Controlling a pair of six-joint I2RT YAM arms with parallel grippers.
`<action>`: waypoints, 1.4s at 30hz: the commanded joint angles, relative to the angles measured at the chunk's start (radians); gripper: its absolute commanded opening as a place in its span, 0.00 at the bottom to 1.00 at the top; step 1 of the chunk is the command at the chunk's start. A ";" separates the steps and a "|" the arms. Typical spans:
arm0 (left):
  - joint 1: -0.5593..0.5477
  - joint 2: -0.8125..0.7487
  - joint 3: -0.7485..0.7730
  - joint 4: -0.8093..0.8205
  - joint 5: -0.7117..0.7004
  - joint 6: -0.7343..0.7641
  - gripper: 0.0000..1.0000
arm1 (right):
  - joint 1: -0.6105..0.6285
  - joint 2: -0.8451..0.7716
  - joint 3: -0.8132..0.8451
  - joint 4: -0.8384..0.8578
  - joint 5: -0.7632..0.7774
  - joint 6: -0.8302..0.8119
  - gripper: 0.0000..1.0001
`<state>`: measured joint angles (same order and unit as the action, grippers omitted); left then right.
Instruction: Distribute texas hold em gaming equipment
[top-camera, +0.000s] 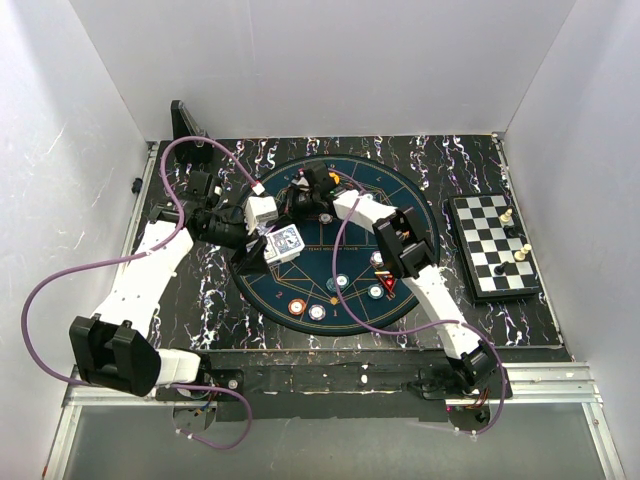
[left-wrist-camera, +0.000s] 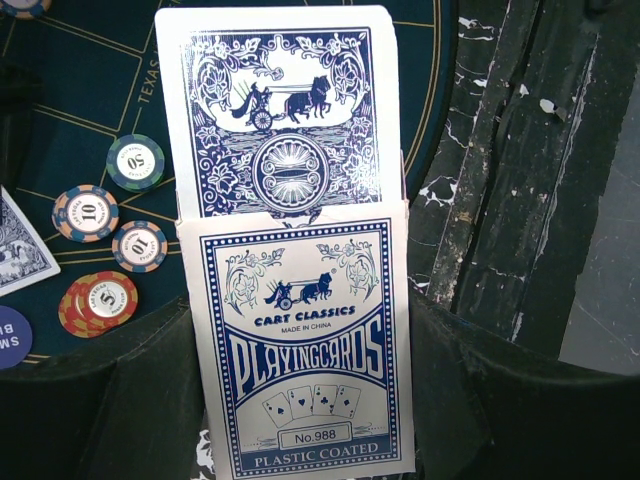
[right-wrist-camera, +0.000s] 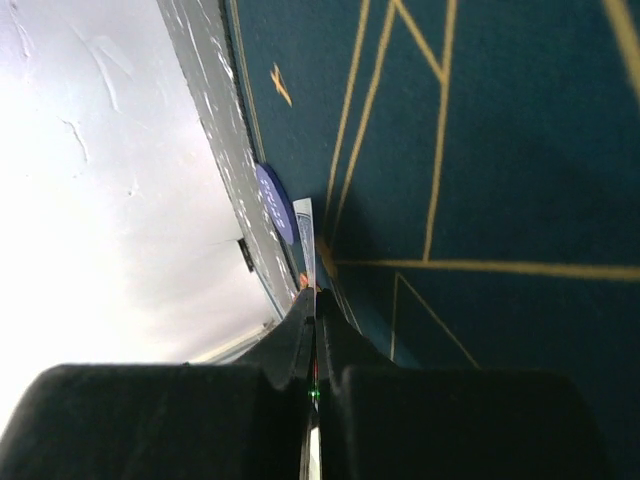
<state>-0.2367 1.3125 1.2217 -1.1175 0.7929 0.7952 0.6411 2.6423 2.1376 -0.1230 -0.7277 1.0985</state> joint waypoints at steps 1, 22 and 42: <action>0.008 -0.009 0.047 0.004 0.025 -0.007 0.17 | -0.012 0.007 0.097 0.114 0.004 0.087 0.01; 0.014 -0.055 0.025 0.033 0.022 -0.037 0.17 | -0.003 -0.119 0.056 -0.231 0.180 -0.195 0.77; 0.016 -0.090 -0.033 0.045 0.026 -0.025 0.18 | -0.086 -0.709 -0.400 -0.169 0.146 -0.224 0.86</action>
<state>-0.2253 1.2545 1.2003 -1.0889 0.7933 0.7574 0.5961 2.1311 1.9072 -0.4274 -0.5068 0.8368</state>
